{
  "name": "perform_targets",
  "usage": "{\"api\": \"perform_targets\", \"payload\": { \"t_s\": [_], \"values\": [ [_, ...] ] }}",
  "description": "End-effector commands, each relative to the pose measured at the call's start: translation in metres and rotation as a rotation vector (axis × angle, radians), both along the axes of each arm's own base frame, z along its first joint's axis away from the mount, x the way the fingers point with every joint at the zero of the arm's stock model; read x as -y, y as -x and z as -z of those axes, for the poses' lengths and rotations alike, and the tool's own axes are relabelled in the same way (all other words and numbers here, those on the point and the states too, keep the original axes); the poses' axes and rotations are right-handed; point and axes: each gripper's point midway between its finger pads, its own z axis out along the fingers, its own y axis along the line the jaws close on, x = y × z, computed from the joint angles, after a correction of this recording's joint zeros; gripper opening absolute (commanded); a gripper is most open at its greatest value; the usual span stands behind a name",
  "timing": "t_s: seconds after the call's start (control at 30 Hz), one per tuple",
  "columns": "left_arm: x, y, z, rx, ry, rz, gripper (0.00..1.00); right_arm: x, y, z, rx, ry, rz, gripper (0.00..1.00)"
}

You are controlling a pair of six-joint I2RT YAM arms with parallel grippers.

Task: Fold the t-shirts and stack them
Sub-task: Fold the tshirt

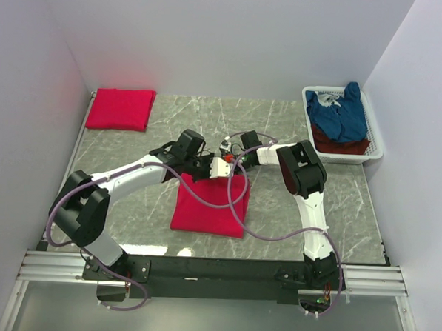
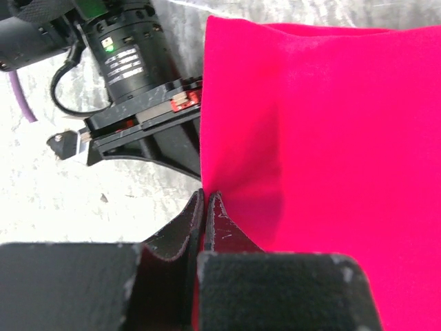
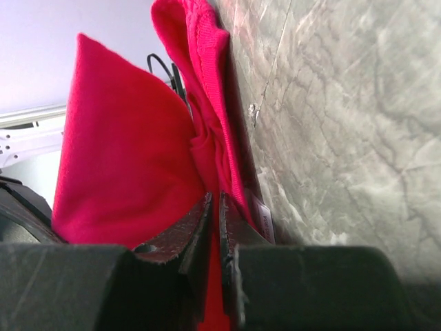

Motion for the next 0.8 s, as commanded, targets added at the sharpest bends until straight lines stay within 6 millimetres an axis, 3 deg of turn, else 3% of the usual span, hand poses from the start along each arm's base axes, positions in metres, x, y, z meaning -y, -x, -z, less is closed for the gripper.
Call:
{"api": "perform_targets", "payload": {
  "t_s": [0.0,0.47,0.77],
  "values": [
    [0.009,-0.029,-0.031,0.125,0.058,-0.021,0.0,0.005,0.012,0.031,-0.052,0.064,-0.003,0.15],
    [0.01,-0.043,-0.041,0.205,0.096,-0.061,0.0,0.005,0.014,0.034,-0.051,0.07,-0.008,0.15],
    [0.012,-0.047,-0.009,0.184,0.066,-0.058,0.01,0.006,0.01,0.028,-0.035,0.069,-0.013,0.14]
  ]
}}
